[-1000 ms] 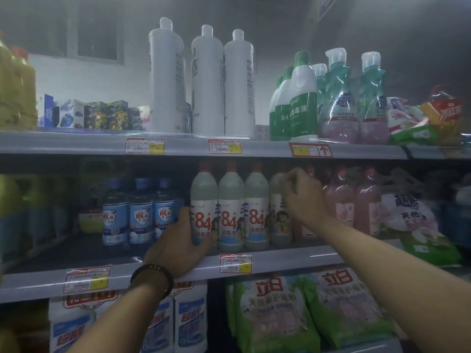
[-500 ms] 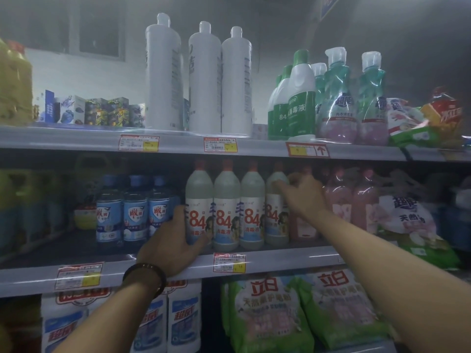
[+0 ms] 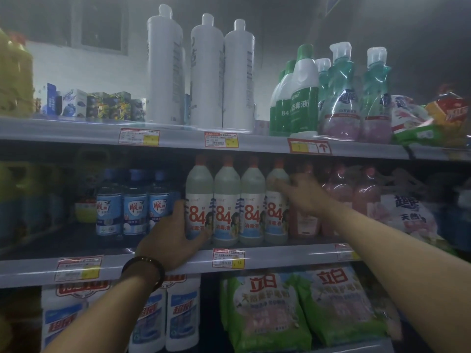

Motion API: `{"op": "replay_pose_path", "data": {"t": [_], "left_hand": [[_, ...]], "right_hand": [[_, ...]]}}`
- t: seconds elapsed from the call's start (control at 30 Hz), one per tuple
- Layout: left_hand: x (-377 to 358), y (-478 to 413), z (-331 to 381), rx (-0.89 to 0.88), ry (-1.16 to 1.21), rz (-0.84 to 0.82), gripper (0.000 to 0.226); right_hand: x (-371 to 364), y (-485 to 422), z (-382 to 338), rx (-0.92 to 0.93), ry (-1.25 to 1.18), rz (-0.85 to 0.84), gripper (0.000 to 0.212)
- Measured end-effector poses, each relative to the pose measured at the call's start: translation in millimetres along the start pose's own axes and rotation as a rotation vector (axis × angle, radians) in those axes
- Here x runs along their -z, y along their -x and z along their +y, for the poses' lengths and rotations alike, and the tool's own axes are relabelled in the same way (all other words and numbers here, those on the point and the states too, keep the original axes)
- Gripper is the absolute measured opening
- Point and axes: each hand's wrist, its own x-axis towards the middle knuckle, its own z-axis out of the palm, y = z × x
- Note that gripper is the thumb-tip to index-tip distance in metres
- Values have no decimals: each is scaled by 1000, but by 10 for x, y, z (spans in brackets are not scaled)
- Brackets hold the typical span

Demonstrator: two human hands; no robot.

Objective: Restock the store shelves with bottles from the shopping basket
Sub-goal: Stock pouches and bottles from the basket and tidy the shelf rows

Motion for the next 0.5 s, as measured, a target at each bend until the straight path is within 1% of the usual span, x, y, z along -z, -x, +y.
{"op": "replay_pose_path", "data": {"t": [0.1, 0.17, 0.3, 0.5], "left_hand": [[-4, -11, -9, -2, -4, 0, 62], [-5, -5, -12, -5, -4, 0, 62], [-11, -7, -19, -7, -6, -3, 64], [-23, -16, -27, -3, -16, -4, 65]], "right_hand": [[9, 4, -24, -38, 39, -71, 70], [-3, 34, -54, -44, 1, -91, 64], [-41, 89, 38, -8, -5, -137, 39], [-22, 75, 152, 30, -2, -198, 31]]}}
